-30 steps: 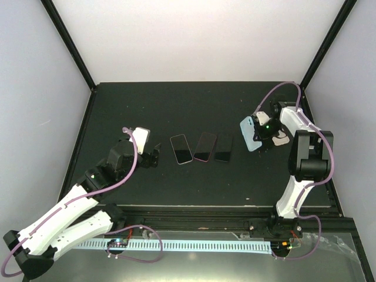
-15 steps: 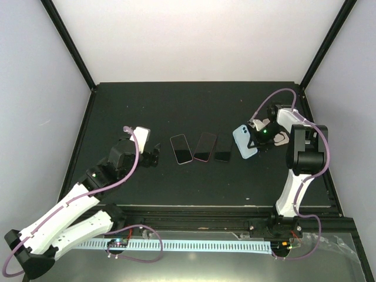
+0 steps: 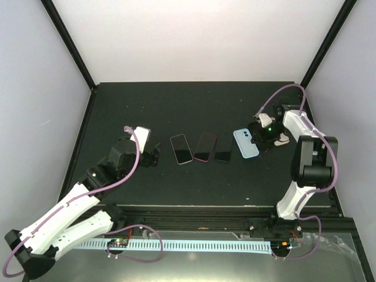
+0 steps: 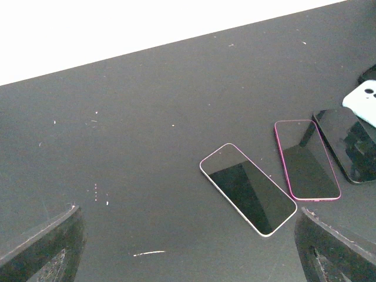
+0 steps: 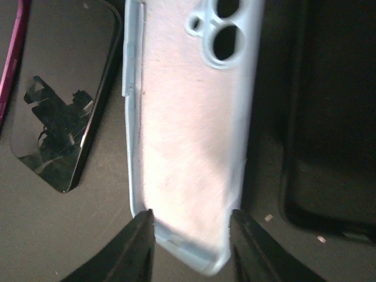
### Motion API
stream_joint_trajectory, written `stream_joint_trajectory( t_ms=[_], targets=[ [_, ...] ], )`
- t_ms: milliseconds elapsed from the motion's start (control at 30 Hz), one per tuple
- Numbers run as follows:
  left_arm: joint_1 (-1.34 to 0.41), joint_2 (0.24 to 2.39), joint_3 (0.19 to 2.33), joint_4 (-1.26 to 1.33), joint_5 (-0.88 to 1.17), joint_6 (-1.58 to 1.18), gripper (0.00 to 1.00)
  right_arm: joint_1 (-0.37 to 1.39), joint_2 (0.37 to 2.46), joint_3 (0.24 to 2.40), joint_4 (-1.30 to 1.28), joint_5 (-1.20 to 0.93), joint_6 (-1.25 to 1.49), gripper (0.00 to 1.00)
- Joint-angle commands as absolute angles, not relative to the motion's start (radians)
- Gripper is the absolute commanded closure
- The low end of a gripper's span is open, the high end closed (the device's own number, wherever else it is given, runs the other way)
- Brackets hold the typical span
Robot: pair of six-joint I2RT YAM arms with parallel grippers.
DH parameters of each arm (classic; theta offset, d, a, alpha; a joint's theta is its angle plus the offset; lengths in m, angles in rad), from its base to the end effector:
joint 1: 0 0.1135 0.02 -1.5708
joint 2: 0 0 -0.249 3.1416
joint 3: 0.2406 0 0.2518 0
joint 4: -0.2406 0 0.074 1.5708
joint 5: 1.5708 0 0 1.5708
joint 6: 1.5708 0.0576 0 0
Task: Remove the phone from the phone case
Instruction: Place the phone case at the center of the board, then reset both arms
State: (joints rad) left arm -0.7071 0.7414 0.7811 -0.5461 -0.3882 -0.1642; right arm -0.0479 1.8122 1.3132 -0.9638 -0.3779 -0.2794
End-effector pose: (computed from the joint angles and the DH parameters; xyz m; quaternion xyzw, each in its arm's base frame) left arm 0.1584 -0.1066 0.2896 0.1324 0.8408 -0.0594 0.5215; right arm 0.3373 0.0051 0.1641 -0.1233 0.9730 0.1764 0.0829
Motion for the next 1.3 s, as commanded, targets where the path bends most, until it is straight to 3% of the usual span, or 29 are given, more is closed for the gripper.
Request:
stream_joint_trajectory(
  t_ms=[0, 233, 367, 467, 567, 767, 1000, 1267],
  targets=[
    [-0.698, 0.735, 0.792, -0.527, -0.376, -0.142, 0.02, -0.083, 1.713, 1.301, -0.95, -0.373, -0.288, 0.59],
    [-0.695, 0.792, 0.862, -0.568, -0.348, -0.145, 0.01, -0.084, 1.463, 1.325, -0.98, -0.471, -0.315, 0.58],
    [-0.693, 0.85, 0.917, -0.6, -0.403, -0.101, 0.01, -0.085, 1.343, 1.354, -0.948, -0.493, -0.308, 0.49],
    [-0.688, 0.867, 0.927, -0.597, -0.477, -0.088, 0.01, -0.085, 1.27, 1.329, -0.862, -0.466, -0.241, 0.35],
    [-0.672, 0.845, 0.899, -0.55, -0.457, -0.097, 0.01, -0.085, 1.186, 1.244, -0.706, -0.364, -0.095, 0.01],
    [-0.528, 0.8, 0.827, -0.504, -0.383, -0.191, 0.01, -0.086, 1.03, 1.039, -0.509, -0.484, 0.013, 0.0],
    [-0.485, 0.786, 0.824, -0.506, -0.387, -0.212, 0.01, -0.086, 0.761, 0.742, -0.221, -0.333, 0.158, 0.0],
    [-0.485, 0.706, 0.783, -0.476, -0.402, -0.19, 0.01, -0.086, 0.743, 0.76, -0.235, -0.323, 0.224, 0.0]
  ],
)
